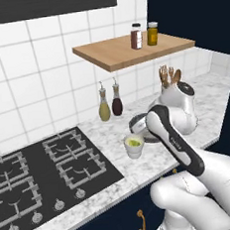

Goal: Grab a lemon wedge from the fridge and one ice cube from the ice bowl, and put them in the glass of lemonade.

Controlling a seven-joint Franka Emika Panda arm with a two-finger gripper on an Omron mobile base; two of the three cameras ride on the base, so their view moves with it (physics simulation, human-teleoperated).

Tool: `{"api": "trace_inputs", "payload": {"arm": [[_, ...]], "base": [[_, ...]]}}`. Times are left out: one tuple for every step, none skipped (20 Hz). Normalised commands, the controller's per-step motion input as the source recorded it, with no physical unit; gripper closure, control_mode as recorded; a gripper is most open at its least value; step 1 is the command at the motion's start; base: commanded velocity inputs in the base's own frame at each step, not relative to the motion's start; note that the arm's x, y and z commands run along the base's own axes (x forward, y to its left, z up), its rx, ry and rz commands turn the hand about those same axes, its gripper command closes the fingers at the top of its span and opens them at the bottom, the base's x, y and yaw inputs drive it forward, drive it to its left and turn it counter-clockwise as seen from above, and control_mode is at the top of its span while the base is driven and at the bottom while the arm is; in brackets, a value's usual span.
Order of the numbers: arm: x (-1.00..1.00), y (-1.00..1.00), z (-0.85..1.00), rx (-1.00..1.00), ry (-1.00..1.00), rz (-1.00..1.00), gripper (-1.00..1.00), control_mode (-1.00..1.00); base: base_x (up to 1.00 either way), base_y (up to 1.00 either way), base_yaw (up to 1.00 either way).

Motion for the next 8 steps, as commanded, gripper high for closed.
{"api": "trace_inputs", "payload": {"arm": [[-0.66,-0.23,0.52,0.13,0.00,-0.01,-1.00,-1.00],[-0.71,-0.25,0.51,0.14,0.00,-0.01,-1.00,-1.00],[-0.76,-0.33,0.45,0.13,0.00,-0.01,-1.00,-1.00],[-0.79,-0.38,0.44,0.12,0.02,-0.03,-1.00,-1.00],[-0.71,-0.39,0.41,0.10,0.03,-0.06,-1.00,-1.00],[-0.69,-0.32,0.36,0.09,0.02,-0.07,-1.00,-1.00],[-0.68,-0.24,0.35,0.07,0.02,-0.07,-1.00,-1.00],[-0.61,-0.18,0.36,0.05,0.04,-0.08,-1.00,-1.00]], "base": [[0.00,0.00,0.00],[0.00,0.00,0.00],[0.00,0.00,0.00],[0.00,0.00,0.00],[0.00,0.00,0.00],[0.00,0.00,0.00],[0.00,0.00,0.00],[0.00,0.00,0.00]]}}
